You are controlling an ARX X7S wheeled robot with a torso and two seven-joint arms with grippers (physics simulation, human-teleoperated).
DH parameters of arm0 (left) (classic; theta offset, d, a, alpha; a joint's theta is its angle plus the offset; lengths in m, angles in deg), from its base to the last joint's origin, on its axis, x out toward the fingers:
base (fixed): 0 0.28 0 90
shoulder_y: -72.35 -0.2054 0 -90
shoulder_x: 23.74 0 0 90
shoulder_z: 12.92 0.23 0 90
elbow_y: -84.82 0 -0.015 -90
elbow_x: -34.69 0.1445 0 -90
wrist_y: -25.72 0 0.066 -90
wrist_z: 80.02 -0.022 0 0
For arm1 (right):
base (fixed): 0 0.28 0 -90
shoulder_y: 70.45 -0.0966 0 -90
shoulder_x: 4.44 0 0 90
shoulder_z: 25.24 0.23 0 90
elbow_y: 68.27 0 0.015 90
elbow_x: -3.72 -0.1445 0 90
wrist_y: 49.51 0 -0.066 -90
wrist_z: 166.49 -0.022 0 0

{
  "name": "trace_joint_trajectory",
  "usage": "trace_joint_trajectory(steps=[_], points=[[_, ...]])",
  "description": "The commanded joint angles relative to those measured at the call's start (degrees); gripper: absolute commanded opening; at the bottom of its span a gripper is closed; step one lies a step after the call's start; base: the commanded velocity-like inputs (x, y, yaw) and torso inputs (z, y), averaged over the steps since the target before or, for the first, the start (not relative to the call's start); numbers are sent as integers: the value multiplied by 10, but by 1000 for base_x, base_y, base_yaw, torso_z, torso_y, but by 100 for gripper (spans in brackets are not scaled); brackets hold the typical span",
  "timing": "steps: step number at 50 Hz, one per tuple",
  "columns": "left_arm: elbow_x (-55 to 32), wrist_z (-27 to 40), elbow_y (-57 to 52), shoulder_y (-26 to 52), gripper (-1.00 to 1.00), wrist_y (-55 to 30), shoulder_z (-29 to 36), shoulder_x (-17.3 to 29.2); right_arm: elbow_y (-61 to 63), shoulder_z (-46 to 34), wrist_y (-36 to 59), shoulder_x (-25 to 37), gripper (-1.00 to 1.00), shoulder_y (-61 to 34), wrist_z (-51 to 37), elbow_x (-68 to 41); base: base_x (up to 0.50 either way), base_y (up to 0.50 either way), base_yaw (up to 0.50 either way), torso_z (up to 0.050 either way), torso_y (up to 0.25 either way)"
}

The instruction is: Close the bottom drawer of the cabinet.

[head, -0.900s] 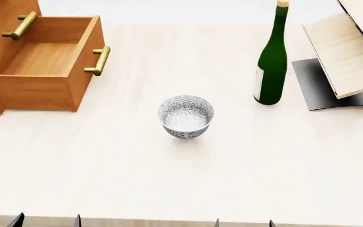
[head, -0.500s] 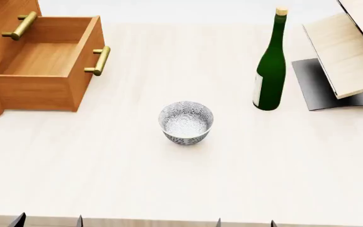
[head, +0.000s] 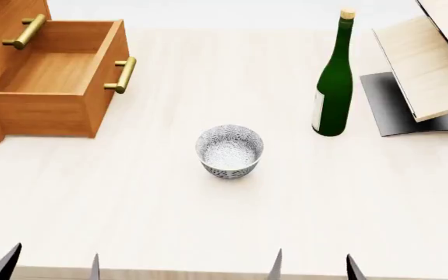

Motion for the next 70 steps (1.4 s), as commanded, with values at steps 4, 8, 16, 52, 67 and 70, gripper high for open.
trace_joint_trajectory(steps=[4, 8, 16, 52, 67, 70], points=[[65, 10, -161, -13, 100, -74, 18, 30, 171, 0, 117, 26, 100, -9, -32, -19, 0, 0, 0, 0, 0], [82, 9, -209, -17, 100, -97, 22, 33, 219, 0, 155, 34, 100, -14, -40, -25, 0, 0, 0, 0, 0], [80, 4, -292, -16, 100, -140, 8, 34, 280, -5, 195, 47, 100, -23, -47, -28, 0, 0, 0, 0, 0], [91, 22, -340, -8, 100, -162, 14, 47, 307, -21, 198, 59, 100, -24, -51, -51, 0, 250, 0, 0, 0], [96, 28, -342, -7, 100, -166, 22, 53, 304, -20, 191, 63, 100, -23, -54, -59, 0, 500, 0, 0, 0], [96, 29, -340, -7, 100, -165, 22, 54, 305, -20, 191, 64, 100, -22, -56, -61, 0, 500, 0, 0, 0]])
